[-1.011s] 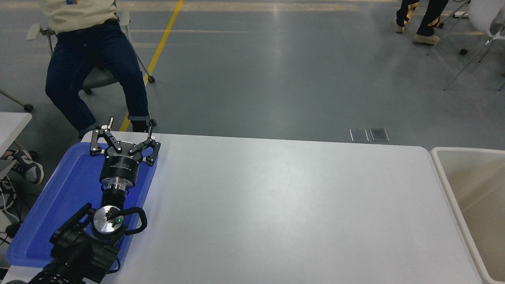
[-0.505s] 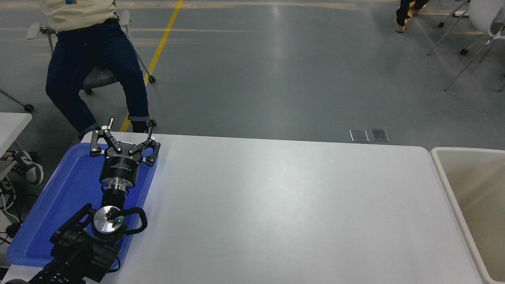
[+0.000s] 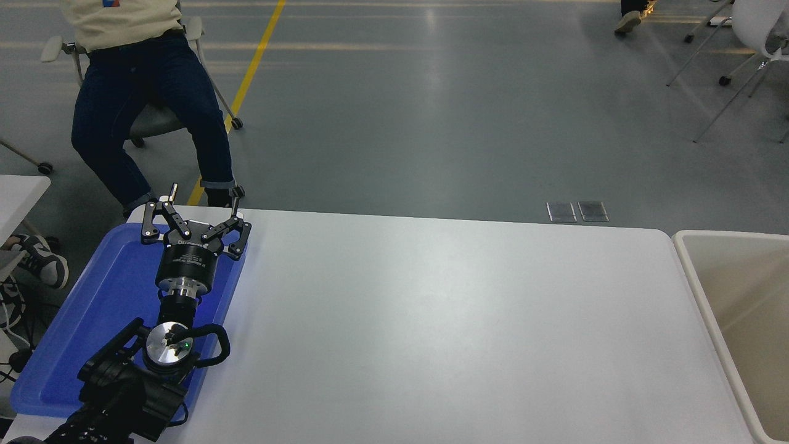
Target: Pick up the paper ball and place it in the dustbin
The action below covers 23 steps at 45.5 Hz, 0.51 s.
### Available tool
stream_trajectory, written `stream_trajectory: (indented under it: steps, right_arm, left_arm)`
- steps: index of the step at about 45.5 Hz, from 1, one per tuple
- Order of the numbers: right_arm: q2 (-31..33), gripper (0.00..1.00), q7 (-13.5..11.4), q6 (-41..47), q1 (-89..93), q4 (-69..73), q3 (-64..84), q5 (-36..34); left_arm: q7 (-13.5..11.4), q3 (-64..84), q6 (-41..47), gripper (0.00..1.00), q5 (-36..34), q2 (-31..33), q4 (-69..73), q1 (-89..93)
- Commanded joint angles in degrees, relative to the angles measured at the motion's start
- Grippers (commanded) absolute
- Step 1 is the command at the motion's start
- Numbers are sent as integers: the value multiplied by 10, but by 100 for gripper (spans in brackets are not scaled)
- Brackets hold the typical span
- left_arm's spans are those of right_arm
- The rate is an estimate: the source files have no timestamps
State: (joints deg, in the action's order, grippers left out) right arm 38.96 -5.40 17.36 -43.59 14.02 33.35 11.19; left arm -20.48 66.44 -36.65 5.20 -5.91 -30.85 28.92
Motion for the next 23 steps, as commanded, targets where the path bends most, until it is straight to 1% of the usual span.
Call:
stream_trajectory:
  steps: [1,23]
  right_arm:
    - [-37,100,0,-32,32,-20,-25,-28]
    - [-57,100,4,-45,34,-20,-52,-28]
  left_arm:
    - [0,0,0,100,1,0,0,0]
    - [0,0,0,100,1,0,0,0]
